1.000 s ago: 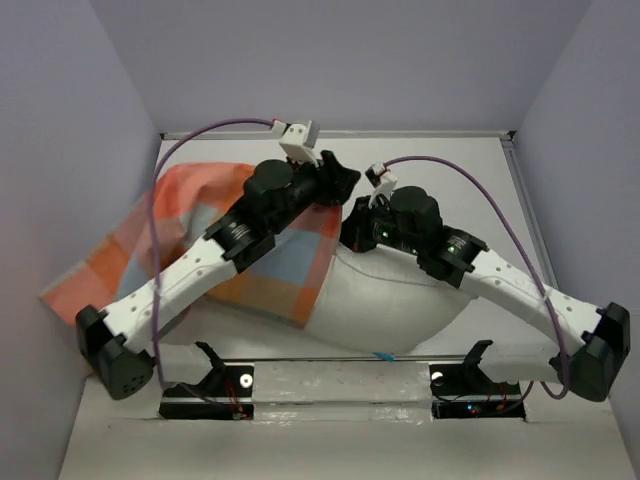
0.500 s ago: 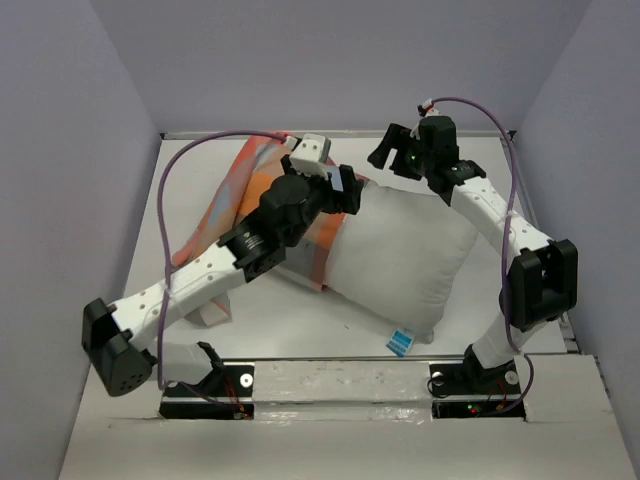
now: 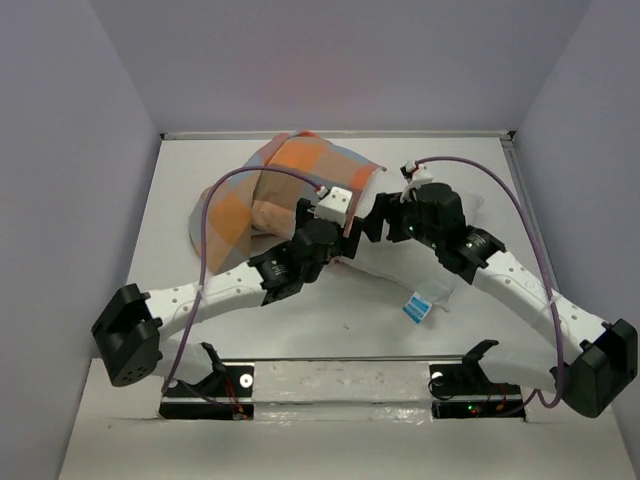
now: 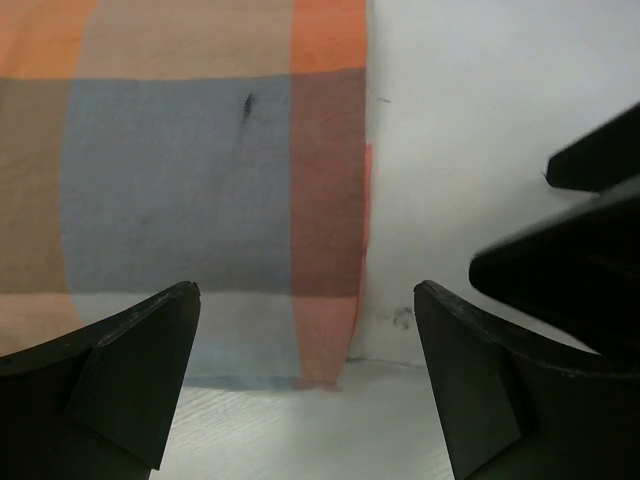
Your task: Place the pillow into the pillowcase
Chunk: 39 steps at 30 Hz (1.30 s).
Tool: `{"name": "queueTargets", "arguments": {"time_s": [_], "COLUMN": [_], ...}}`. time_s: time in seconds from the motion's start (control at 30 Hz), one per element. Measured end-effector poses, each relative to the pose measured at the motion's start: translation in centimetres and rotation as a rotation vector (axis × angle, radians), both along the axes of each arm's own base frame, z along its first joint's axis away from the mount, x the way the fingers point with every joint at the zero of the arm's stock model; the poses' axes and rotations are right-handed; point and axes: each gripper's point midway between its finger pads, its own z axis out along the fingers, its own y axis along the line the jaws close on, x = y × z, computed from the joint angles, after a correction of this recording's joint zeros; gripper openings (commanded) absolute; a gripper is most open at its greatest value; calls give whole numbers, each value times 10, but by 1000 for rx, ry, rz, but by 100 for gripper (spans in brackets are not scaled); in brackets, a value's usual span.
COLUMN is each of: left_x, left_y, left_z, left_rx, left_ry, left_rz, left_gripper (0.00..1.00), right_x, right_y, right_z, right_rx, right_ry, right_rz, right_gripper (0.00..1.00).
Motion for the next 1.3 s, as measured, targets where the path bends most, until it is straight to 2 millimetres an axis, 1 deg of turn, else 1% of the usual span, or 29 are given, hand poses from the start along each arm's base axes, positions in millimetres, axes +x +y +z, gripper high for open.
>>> {"name": "queueTargets", "arguments": {"time_s": [0.03,0.07,0.1,0.17,0.23,0.27,0.33,0.37,0.4,0.43,0.47,0.57,0.6,0.63,0.67,0.7,0.73,0.77,0.83,0.87,0.9,0.93,1.0,1.07,1.1,1.17,1.23,1.27,1.3], "left_x": [3,7,10,18,27,32,38,40,42,43,44,47,47,48,49,50,50,49,47,46,43,40,31,19,14,5,-2,-6,-10], "left_y": [-3,-9,-13,-22,-29,-32,-35,-34,-32,-32,-31,-27,-26,-25,-24,-24,-23,-23,-25,-24,-26,-27,-32,-39,-38,-38,-39,-42,-45], "left_z": [-10,-18,-22,-24,-22,-19,-19,-21,-23,-24,-24,-20,-20,-19,-19,-18,-18,-19,-19,-18,-16,-12,1,20,32,46,56,60,64], "left_rx": [34,63,78,96,100,99,98,104,112,113,117,121,122,124,122,123,123,121,109,101,86,62,-3,-84,-122,-175,-215,-233,-248], "left_ry": [10,18,23,24,18,12,5,3,5,5,1,-16,-19,-22,-24,-28,-29,-28,-26,-24,-20,-17,-10,-3,-6,1,15,25,36], "left_rz": [-3,-9,-14,-17,-15,-11,-2,4,12,16,23,46,52,58,63,65,66,63,49,40,27,10,-42,-111,-134,-175,-212,-235,-258], "left_gripper": [99,99,99,98,94,83,77,69,64,60,50,35,23,16,5,0,0,0,0,0,0,0,0,0,0,0,0,0,0], "right_x": [-3,-8,-11,-15,-17,-18,-20,-20,-20,-20,-19,-16,-15,-15,-14,-14,-13,-11,-5,-1,0,2,4,1,-1,-9,-18,-22,-28], "right_y": [-3,-12,-17,-25,-30,-32,-35,-36,-36,-36,-36,-36,-35,-35,-34,-34,-34,-33,-29,-26,-22,-15,-1,13,19,30,37,39,43], "right_z": [-13,-36,-48,-60,-57,-54,-47,-46,-46,-48,-52,-65,-71,-73,-76,-78,-80,-81,-87,-93,-98,-106,-113,-109,-102,-80,-48,-36,-16], "right_rx": [-18,-54,-75,-93,-90,-84,-75,-73,-77,-83,-100,-155,-181,-194,-208,-224,-240,-255,-285,-304,-314,-324,-294,-234,-188,-68,48,83,145], "right_ry": [21,61,84,100,82,71,50,44,42,44,48,58,63,62,64,63,62,60,70,80,93,107,127,131,117,75,15,-2,-33], "right_rz": [-6,-28,-39,-57,-73,-77,-86,-89,-90,-89,-91,-102,-105,-106,-108,-110,-112,-114,-111,-104,-93,-71,-22,20,45,86,127,140,166], "right_gripper": [82,83,83,83,83,83,84,85,87,88,90,93,94,95,95,96,95,93,72,56,36,0,0,0,0,0,0,0,0]}}
